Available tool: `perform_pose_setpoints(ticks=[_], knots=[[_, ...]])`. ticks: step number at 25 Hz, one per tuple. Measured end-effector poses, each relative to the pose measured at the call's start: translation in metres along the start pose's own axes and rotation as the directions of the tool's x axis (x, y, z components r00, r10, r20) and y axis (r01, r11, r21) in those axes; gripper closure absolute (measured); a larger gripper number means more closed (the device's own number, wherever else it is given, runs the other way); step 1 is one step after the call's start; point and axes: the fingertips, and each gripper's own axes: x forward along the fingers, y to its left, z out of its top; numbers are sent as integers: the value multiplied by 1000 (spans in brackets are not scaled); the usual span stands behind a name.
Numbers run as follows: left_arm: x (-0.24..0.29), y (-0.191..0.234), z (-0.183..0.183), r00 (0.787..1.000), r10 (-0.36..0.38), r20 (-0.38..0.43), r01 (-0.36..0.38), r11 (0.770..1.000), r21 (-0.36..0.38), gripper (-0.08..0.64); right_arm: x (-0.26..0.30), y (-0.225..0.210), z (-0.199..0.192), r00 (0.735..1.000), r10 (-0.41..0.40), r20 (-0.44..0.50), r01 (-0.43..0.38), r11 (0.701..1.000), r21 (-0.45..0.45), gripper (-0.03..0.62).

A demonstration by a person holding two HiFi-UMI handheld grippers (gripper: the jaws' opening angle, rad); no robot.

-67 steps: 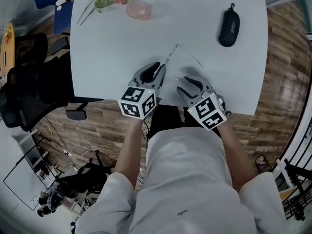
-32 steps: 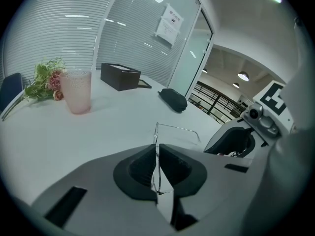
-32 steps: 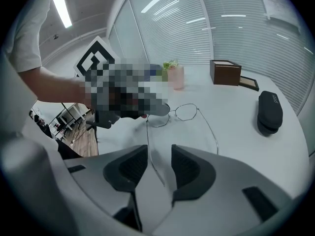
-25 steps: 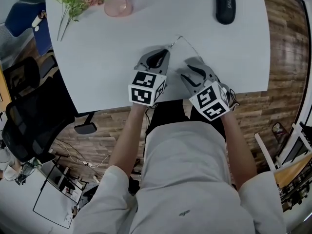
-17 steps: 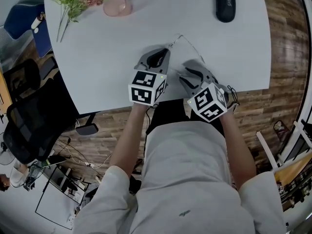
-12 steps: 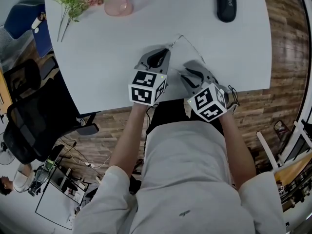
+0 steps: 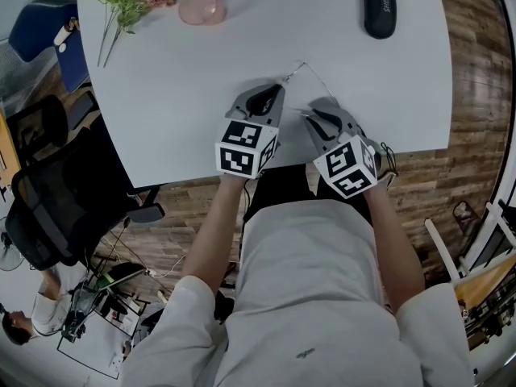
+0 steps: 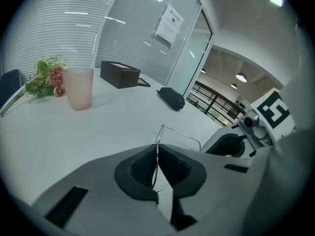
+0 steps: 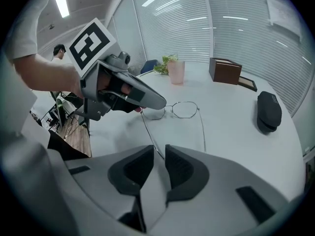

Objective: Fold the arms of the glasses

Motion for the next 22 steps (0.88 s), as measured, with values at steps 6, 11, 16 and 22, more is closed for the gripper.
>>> perform_pose_setpoints(ticks=[6, 11, 16, 22], knots=[[-1, 1, -2, 1000, -4, -9, 4, 1000, -2, 534, 1, -7, 3, 999, -37, 0, 37, 999, -5, 514], [-1, -2, -2, 1000, -7, -14, 7, 1000, -3, 534, 0, -14, 6, 996, -83, 11, 83, 996, 16, 508], [-3, -3, -2, 1000, -7, -15, 7, 1000, -7, 535, 0, -23, 9, 992, -122, 17, 121, 992, 45, 506], [-3, -8, -5, 1000, -8, -16, 8, 1000, -17, 534, -1, -30, 10, 990, -138, 23, 136, 988, 71, 511]])
